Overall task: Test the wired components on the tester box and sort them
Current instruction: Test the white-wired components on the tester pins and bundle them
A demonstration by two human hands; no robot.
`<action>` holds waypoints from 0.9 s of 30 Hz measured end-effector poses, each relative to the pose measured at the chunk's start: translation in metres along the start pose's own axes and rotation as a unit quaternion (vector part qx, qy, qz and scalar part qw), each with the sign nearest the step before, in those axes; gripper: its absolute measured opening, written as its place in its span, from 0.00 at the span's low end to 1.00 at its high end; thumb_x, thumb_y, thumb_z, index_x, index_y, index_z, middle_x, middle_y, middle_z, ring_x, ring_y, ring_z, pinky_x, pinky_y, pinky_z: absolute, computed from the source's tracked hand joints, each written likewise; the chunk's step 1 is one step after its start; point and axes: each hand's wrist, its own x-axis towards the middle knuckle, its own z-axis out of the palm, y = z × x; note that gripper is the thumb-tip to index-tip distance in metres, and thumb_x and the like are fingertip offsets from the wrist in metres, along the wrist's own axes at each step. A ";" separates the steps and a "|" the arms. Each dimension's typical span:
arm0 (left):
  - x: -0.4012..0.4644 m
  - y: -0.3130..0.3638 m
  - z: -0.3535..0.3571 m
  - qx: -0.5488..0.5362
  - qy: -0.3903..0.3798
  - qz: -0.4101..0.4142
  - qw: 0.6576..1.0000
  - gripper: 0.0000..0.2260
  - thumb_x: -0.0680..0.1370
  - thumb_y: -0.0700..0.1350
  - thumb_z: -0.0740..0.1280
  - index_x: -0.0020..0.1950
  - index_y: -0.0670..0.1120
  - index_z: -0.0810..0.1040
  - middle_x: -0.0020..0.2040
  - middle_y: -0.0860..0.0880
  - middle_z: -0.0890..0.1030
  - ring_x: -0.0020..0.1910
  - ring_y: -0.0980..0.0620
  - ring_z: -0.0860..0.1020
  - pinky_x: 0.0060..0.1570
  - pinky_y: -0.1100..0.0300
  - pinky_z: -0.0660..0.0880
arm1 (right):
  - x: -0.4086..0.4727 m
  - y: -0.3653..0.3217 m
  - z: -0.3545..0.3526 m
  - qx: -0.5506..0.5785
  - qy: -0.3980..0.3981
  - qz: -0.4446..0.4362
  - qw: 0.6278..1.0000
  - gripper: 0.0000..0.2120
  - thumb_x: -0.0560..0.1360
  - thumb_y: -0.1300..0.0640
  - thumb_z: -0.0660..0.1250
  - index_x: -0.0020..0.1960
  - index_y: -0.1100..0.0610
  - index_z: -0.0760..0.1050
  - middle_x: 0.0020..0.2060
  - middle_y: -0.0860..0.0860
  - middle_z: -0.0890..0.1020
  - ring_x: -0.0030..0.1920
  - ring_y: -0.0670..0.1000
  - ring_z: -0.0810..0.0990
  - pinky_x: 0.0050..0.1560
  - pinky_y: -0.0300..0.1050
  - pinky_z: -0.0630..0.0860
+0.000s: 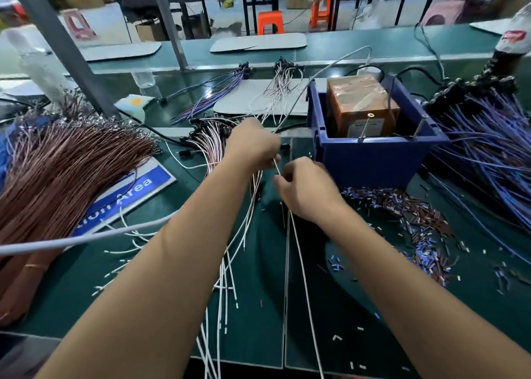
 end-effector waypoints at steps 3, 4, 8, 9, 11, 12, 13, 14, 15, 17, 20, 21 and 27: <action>-0.018 0.014 -0.006 -0.209 -0.014 -0.070 0.975 0.06 0.77 0.34 0.63 0.41 0.41 0.75 0.22 0.49 0.77 0.27 0.49 0.80 0.30 0.60 0.78 | -0.006 0.005 -0.022 0.116 -0.036 -0.046 0.992 0.14 0.82 0.53 0.68 0.40 0.57 0.80 0.32 0.52 0.85 0.33 0.51 0.84 0.37 0.48 0.79; -0.027 0.018 -0.007 -0.276 -0.035 -0.093 0.956 0.08 0.78 0.35 0.62 0.39 0.42 0.74 0.23 0.49 0.76 0.25 0.51 0.77 0.27 0.64 0.76 | -0.010 0.007 -0.031 0.160 -0.041 -0.063 0.984 0.10 0.82 0.55 0.70 0.43 0.57 0.81 0.30 0.51 0.85 0.30 0.48 0.83 0.35 0.46 0.77; -0.059 0.027 -0.014 -0.587 -0.181 -0.198 0.764 0.10 0.79 0.36 0.57 0.39 0.41 0.72 0.32 0.47 0.74 0.29 0.52 0.72 0.29 0.65 0.75 | -0.025 0.022 -0.070 0.346 -0.083 -0.119 0.927 0.07 0.80 0.60 0.72 0.57 0.54 0.78 0.30 0.54 0.84 0.26 0.47 0.79 0.27 0.37 0.73; -0.064 0.028 -0.015 -0.628 -0.203 -0.213 0.721 0.09 0.77 0.35 0.57 0.38 0.41 0.71 0.32 0.48 0.72 0.29 0.54 0.70 0.32 0.66 0.72 | -0.026 0.028 -0.078 0.382 -0.106 -0.134 0.908 0.06 0.80 0.61 0.72 0.56 0.54 0.79 0.30 0.54 0.83 0.24 0.46 0.77 0.25 0.35 0.70; -0.072 0.034 -0.011 -0.673 -0.246 -0.225 0.661 0.10 0.76 0.36 0.56 0.35 0.44 0.67 0.32 0.53 0.67 0.28 0.56 0.65 0.30 0.68 0.67 | -0.028 0.041 -0.091 0.455 -0.150 -0.160 0.863 0.03 0.78 0.59 0.71 0.51 0.54 0.83 0.30 0.55 0.82 0.23 0.46 0.73 0.23 0.34 0.67; -0.076 0.037 -0.007 -0.688 -0.265 -0.223 0.638 0.12 0.78 0.38 0.55 0.34 0.46 0.65 0.33 0.55 0.64 0.27 0.57 0.64 0.28 0.68 0.66 | -0.029 0.049 -0.097 0.492 -0.172 -0.168 0.837 0.05 0.78 0.58 0.69 0.49 0.56 0.84 0.31 0.55 0.82 0.23 0.45 0.73 0.23 0.34 0.66; -0.079 0.039 -0.003 -0.702 -0.277 -0.222 0.617 0.15 0.81 0.40 0.55 0.34 0.46 0.65 0.33 0.56 0.62 0.27 0.57 0.62 0.26 0.68 0.65 | -0.030 0.057 -0.100 0.528 -0.189 -0.178 0.808 0.08 0.79 0.59 0.66 0.49 0.57 0.84 0.33 0.55 0.82 0.24 0.45 0.73 0.22 0.33 0.65; -0.083 0.040 0.002 -0.716 -0.287 -0.216 0.599 0.16 0.82 0.42 0.55 0.33 0.46 0.65 0.33 0.56 0.61 0.27 0.57 0.61 0.24 0.68 0.63 | -0.031 0.064 -0.103 0.564 -0.201 -0.181 0.780 0.11 0.80 0.60 0.63 0.50 0.58 0.85 0.36 0.56 0.84 0.26 0.46 0.74 0.22 0.33 0.65; -0.088 0.041 0.005 -0.730 -0.294 -0.202 0.584 0.16 0.82 0.44 0.56 0.33 0.45 0.65 0.32 0.56 0.60 0.26 0.58 0.60 0.24 0.67 0.61 | -0.032 0.073 -0.105 0.599 -0.205 -0.180 0.753 0.14 0.80 0.62 0.60 0.51 0.59 0.85 0.39 0.56 0.85 0.28 0.46 0.74 0.23 0.33 0.65; -0.098 0.041 0.011 -0.748 -0.294 -0.134 0.579 0.16 0.83 0.47 0.58 0.35 0.46 0.67 0.29 0.55 0.59 0.26 0.57 0.58 0.26 0.66 0.58 | -0.036 0.087 -0.105 0.647 -0.195 -0.177 0.715 0.19 0.74 0.66 0.58 0.54 0.59 0.85 0.45 0.56 0.87 0.32 0.47 0.75 0.24 0.33 0.67; -0.108 0.037 0.024 -0.697 -0.194 0.068 0.686 0.15 0.84 0.47 0.60 0.38 0.48 0.68 0.28 0.54 0.60 0.25 0.56 0.57 0.26 0.63 0.58 | -0.039 0.105 -0.098 0.638 -0.154 -0.187 0.731 0.16 0.74 0.66 0.63 0.57 0.58 0.85 0.49 0.56 0.88 0.34 0.47 0.76 0.26 0.32 0.69; -0.111 0.034 0.032 -0.638 -0.132 0.155 0.743 0.13 0.84 0.45 0.62 0.39 0.48 0.68 0.28 0.54 0.62 0.25 0.56 0.59 0.26 0.62 0.60 | -0.040 0.109 -0.095 0.615 -0.136 -0.186 0.754 0.13 0.75 0.62 0.67 0.57 0.57 0.85 0.48 0.56 0.88 0.34 0.47 0.76 0.26 0.33 0.69; -0.121 0.020 0.093 -0.137 0.089 0.485 0.859 0.10 0.74 0.33 0.71 0.49 0.43 0.73 0.44 0.53 0.73 0.37 0.60 0.70 0.38 0.68 0.67 | -0.037 0.129 -0.078 0.473 0.055 -0.128 0.870 0.07 0.79 0.53 0.73 0.46 0.54 0.87 0.32 0.64 0.79 0.28 0.52 0.75 0.27 0.41 0.69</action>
